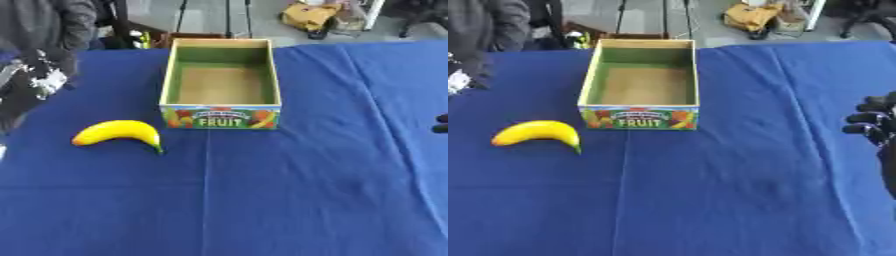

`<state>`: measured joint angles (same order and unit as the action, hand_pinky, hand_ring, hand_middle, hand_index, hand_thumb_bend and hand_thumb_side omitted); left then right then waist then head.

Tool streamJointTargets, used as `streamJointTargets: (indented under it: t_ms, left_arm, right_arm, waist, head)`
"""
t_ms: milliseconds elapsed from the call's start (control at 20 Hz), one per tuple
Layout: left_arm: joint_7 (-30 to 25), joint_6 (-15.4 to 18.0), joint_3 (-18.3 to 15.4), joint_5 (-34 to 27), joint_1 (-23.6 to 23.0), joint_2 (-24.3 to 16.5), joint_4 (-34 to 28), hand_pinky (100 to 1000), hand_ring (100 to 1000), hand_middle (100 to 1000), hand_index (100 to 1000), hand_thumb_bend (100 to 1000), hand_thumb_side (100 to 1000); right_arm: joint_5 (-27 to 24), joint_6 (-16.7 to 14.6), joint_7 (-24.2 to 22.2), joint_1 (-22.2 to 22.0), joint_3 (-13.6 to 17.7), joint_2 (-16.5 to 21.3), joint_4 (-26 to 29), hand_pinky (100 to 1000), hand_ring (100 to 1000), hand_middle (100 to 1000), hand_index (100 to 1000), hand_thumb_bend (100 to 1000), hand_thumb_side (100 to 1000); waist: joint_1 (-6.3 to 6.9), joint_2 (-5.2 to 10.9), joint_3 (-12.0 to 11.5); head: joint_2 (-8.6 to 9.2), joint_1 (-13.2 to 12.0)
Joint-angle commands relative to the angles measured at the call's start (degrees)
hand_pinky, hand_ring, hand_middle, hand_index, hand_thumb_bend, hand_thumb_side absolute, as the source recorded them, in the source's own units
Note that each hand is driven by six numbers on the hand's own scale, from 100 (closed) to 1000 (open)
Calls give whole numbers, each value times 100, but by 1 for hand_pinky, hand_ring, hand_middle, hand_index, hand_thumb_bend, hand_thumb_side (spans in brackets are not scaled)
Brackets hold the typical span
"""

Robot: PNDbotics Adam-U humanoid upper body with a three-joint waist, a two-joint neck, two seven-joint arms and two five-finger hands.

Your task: Pick up objects on the table and place them in the box.

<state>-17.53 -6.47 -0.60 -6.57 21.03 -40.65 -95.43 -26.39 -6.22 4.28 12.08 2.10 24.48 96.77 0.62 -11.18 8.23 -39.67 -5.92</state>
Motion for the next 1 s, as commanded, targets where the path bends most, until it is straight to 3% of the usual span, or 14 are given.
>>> streamJointTargets:
  t_ms: [50, 200, 250, 350, 450, 550, 750, 1000]
  left_arm:
    - [-315, 7, 355, 320, 254, -698, 55, 715, 704, 688, 771, 790, 461]
    - [-614, 73, 646, 642, 544, -1018, 346, 696, 634, 620, 733, 788, 419]
    - [-888, 174, 659, 1184, 667, -986, 461, 691, 621, 613, 730, 765, 397]
    - [-1414, 641, 574, 3012, 864, -669, 660, 686, 613, 610, 733, 729, 366]
    - [-1605, 1145, 528, 4802, 1015, -261, 894, 685, 614, 611, 736, 736, 360]
    - [-1559, 1493, 526, 5756, 1137, -16, 1197, 686, 617, 612, 737, 728, 346]
    - [-1320, 1822, 560, 6324, 1311, 231, 1730, 683, 616, 611, 737, 677, 332]
    - [-1143, 1917, 557, 6242, 1372, 425, 2034, 674, 606, 600, 732, 626, 329]
  right_arm:
    - [-26, 11, -20, 63, 19, 164, 47, 535, 565, 561, 643, 100, 619]
    - [-30, 21, -37, 68, 0, 155, 42, 535, 565, 561, 643, 100, 620]
    - [-33, 23, -40, 66, -2, 151, 40, 535, 565, 561, 643, 100, 620]
    - [-34, 23, -42, 60, -1, 142, 36, 535, 565, 561, 643, 100, 620]
    - [-35, 22, -41, 54, 1, 136, 34, 535, 565, 561, 643, 100, 620]
    - [-35, 20, -41, 50, 2, 134, 34, 535, 565, 561, 643, 100, 621]
    - [-38, 21, -42, 50, 0, 127, 30, 536, 566, 561, 643, 100, 621]
    - [-42, 21, -44, 57, -1, 125, 29, 536, 566, 561, 643, 100, 621]
  waist:
    - [0, 95, 27]
    - [-1, 102, 58]
    - [-6, 106, 58]
    - [-22, 110, 50]
    - [-37, 112, 44]
    - [-47, 112, 44]
    - [-57, 110, 46]
    - [-67, 107, 47]
  head:
    - [53, -37]
    - [71, -52]
    - [75, -47]
    - [79, -34]
    - [83, -27]
    - [87, -22]
    - [95, -23]
    - [107, -20]
